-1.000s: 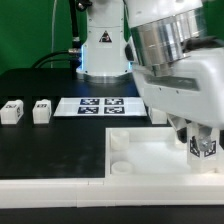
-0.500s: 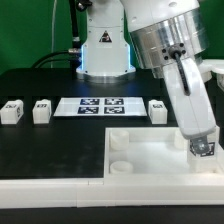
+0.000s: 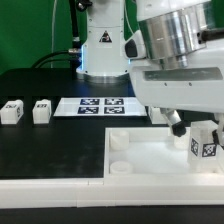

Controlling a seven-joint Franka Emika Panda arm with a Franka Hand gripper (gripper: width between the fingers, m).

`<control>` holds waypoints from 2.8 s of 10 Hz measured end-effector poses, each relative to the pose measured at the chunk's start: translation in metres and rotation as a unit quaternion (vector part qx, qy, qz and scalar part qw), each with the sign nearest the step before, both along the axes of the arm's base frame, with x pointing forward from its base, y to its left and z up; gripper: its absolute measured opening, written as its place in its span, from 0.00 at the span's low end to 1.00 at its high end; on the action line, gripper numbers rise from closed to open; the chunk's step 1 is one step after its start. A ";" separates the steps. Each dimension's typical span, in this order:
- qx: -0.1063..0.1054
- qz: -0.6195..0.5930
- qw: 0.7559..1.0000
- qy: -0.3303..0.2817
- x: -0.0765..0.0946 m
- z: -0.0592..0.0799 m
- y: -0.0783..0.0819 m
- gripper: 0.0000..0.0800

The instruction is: Assemble one leg

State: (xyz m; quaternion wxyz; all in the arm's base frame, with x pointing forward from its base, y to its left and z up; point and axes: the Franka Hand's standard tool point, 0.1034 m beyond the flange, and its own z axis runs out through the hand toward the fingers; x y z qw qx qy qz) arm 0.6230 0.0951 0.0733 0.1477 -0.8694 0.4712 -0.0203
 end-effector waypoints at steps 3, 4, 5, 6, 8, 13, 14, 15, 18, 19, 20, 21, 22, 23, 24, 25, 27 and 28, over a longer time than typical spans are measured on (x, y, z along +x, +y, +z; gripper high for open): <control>-0.038 0.166 0.985 -0.033 -0.002 0.000 0.002 0.81; -0.071 0.255 0.963 -0.051 -0.001 0.005 0.011 0.81; -0.085 0.317 0.943 -0.058 -0.002 0.007 0.017 0.81; -0.101 0.388 0.913 -0.068 -0.001 0.007 0.020 0.81; -0.114 0.476 0.868 -0.082 -0.004 -0.003 0.018 0.81; -0.123 0.542 0.827 -0.091 -0.006 -0.010 0.012 0.48; -0.118 0.516 0.844 -0.086 -0.006 -0.009 0.013 0.36; -0.113 0.478 0.868 -0.078 -0.006 -0.009 0.013 0.36; -0.091 0.332 0.938 -0.043 -0.007 -0.009 0.017 0.36; -0.084 0.279 0.956 -0.026 -0.007 -0.009 0.019 0.36; -0.076 0.206 0.976 -0.005 -0.007 -0.010 0.022 0.36; -0.069 0.132 0.989 0.013 -0.007 -0.011 0.024 0.37; -0.055 0.044 0.997 0.039 -0.007 -0.010 0.027 0.37; -0.034 -0.054 0.996 0.068 -0.006 -0.007 0.030 0.37; -0.008 -0.143 0.986 0.086 -0.004 -0.005 0.029 0.37; 0.018 -0.214 0.972 0.099 -0.002 -0.005 0.028 0.37; 0.060 -0.346 0.929 0.120 0.001 -0.004 0.028 0.37; 0.068 -0.386 0.911 0.130 0.002 -0.005 0.029 0.37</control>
Offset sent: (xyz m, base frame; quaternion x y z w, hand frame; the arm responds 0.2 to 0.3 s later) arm -0.0084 0.0069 0.0145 -0.0866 0.0815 -0.4254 0.8972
